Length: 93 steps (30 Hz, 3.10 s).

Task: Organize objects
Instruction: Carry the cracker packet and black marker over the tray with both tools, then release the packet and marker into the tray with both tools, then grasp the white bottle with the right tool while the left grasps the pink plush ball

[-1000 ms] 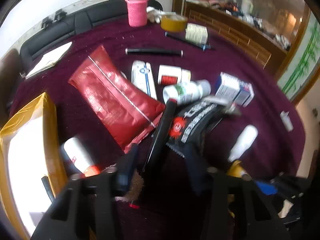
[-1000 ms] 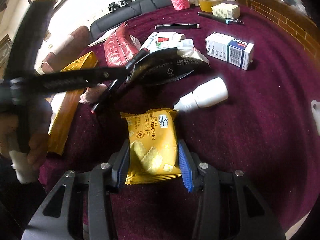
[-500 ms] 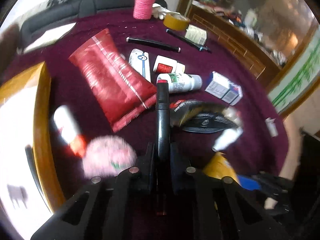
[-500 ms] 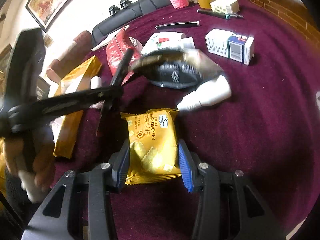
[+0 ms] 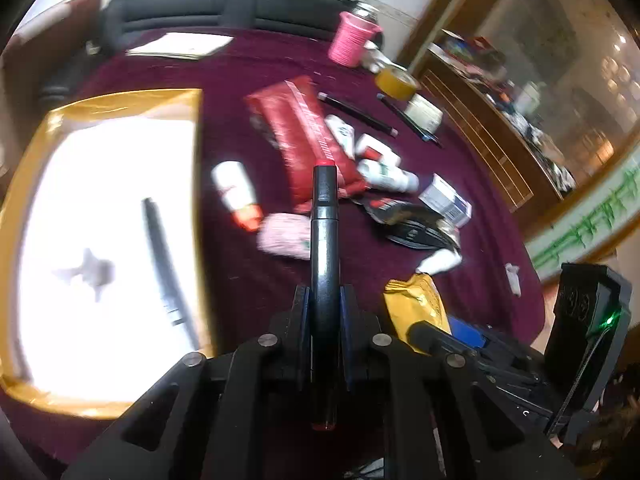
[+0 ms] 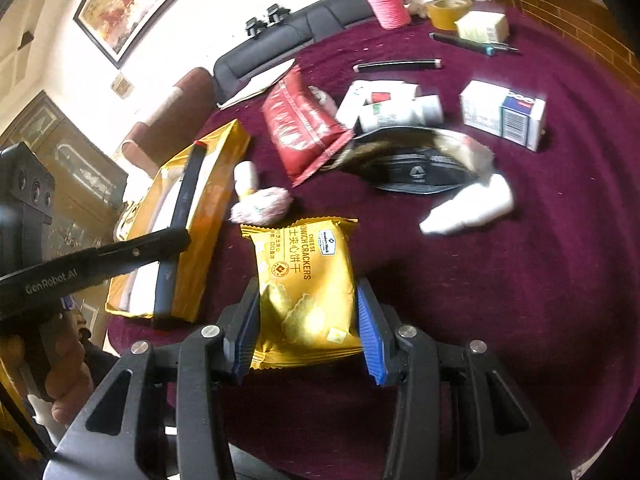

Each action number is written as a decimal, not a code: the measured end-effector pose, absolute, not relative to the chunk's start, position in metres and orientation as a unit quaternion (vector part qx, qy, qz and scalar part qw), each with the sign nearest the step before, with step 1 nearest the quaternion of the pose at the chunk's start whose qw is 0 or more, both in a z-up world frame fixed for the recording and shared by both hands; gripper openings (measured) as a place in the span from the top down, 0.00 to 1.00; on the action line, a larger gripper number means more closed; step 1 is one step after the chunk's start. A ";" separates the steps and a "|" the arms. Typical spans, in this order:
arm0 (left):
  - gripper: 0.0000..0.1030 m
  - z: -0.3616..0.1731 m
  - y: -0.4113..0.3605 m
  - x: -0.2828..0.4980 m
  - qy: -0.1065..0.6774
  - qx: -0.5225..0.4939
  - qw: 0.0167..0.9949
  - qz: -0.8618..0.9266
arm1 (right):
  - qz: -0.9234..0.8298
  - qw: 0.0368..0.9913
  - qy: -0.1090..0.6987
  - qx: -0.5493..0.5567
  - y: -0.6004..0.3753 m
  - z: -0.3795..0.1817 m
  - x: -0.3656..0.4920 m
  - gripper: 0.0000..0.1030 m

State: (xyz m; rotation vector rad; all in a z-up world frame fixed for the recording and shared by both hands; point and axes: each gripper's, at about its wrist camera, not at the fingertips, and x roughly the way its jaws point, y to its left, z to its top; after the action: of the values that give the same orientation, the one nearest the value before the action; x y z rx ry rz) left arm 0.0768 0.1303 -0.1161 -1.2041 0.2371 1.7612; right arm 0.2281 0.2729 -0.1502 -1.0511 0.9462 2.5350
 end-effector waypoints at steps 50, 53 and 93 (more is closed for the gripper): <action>0.76 -0.174 0.005 -0.071 0.045 -0.544 0.271 0.793 | 0.867 -0.033 0.202 -0.454 0.122 -0.152 0.063 0.36; 0.61 -0.161 0.001 -0.064 0.036 -0.524 0.265 0.809 | 0.876 -0.043 0.216 -0.429 0.128 -0.141 0.075 0.34; 0.34 -0.136 0.157 0.076 0.103 -0.480 0.472 0.732 | 0.811 0.254 0.382 -0.362 0.361 -0.172 0.219 0.88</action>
State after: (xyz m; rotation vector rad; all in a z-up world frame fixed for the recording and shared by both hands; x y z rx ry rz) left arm 0.0762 0.1565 -0.1362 -1.1756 0.2510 1.7919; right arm 0.2187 0.3610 -0.1723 -0.9848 1.0377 2.2048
